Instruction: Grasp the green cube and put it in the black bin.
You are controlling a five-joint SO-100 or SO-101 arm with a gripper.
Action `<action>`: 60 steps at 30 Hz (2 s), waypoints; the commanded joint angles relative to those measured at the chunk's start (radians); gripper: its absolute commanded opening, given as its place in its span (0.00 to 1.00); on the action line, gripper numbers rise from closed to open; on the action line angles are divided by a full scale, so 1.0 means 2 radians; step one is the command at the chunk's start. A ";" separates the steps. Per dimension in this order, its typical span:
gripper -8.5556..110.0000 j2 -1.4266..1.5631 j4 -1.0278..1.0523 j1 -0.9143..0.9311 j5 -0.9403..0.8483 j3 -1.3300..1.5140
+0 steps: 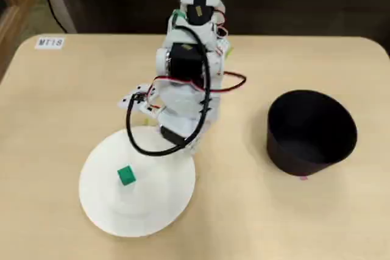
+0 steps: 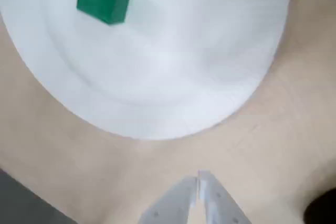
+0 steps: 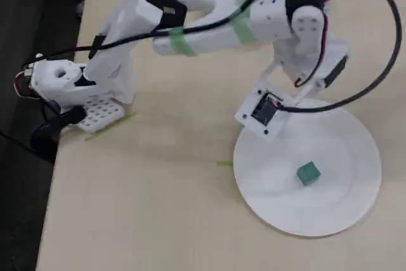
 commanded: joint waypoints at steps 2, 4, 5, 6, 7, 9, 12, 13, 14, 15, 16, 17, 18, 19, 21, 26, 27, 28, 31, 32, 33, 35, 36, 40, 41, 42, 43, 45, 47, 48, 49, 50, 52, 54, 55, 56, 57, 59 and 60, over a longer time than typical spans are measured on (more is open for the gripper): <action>0.07 -0.029 0.001 0.030 0.032 -0.067; 0.07 -0.050 0.001 0.041 0.044 -0.096; 0.07 -0.059 0.001 0.048 0.047 -0.107; 0.07 -0.062 0.001 0.053 0.050 -0.112; 0.07 -0.064 0.000 0.058 0.051 -0.114; 0.07 -0.067 -0.002 0.069 0.054 -0.122; 0.07 -0.079 -0.002 0.084 0.058 -0.145; 0.07 -0.084 -0.002 0.091 0.059 -0.153; 0.07 -0.088 -0.002 0.095 0.060 -0.160; 0.07 -0.090 -0.002 0.100 0.060 -0.161; 0.07 -0.090 -0.002 0.104 0.061 -0.161; 0.07 -0.090 0.000 0.108 0.061 -0.161; 0.07 -0.089 0.000 0.111 0.060 -0.161; 0.07 -0.090 0.001 0.114 0.060 -0.161; 0.16 -0.091 0.001 0.114 0.045 -0.161; 0.26 -0.097 0.001 0.111 0.031 -0.158; 0.27 -0.102 0.001 0.111 0.032 -0.158; 0.27 -0.107 0.001 0.111 0.033 -0.158; 0.29 -0.119 0.001 0.110 0.034 -0.161; 0.30 -0.120 0.001 0.111 0.032 -0.161; 0.31 -0.123 0.000 0.114 0.030 -0.161; 0.31 -0.130 0.000 0.117 0.024 -0.170; 0.31 -0.134 0.000 0.118 0.021 -0.178; 0.32 -0.148 0.000 0.118 0.018 -0.189; 0.32 -0.150 0.000 0.117 0.018 -0.189; 0.31 -0.154 0.000 0.117 0.017 -0.191; 0.31 -0.157 0.000 0.115 0.016 -0.194; 0.31 -0.160 0.000 0.112 0.016 -0.194; 0.31 -0.162 0.000 0.111 0.016 -0.195; 0.31 -0.163 0.000 0.110 0.016 -0.195; 0.31 -0.163 0.000 0.110 0.015 -0.195; 0.31 -0.163 0.000 0.110 0.015 -0.195; 0.31 -0.165 0.000 0.107 0.014 -0.195; 0.31 -0.167 0.000 0.103 0.013 -0.196; 0.31 -0.167 0.000 0.100 0.013 -0.196; 0.31 -0.168 0.000 0.097 0.014 -0.196; 0.31 -0.169 0.000 0.094 0.014 -0.199; 0.31 -0.169 0.000 0.092 0.015 -0.199; 0.31 -0.172 -0.001 0.092 0.015 -0.202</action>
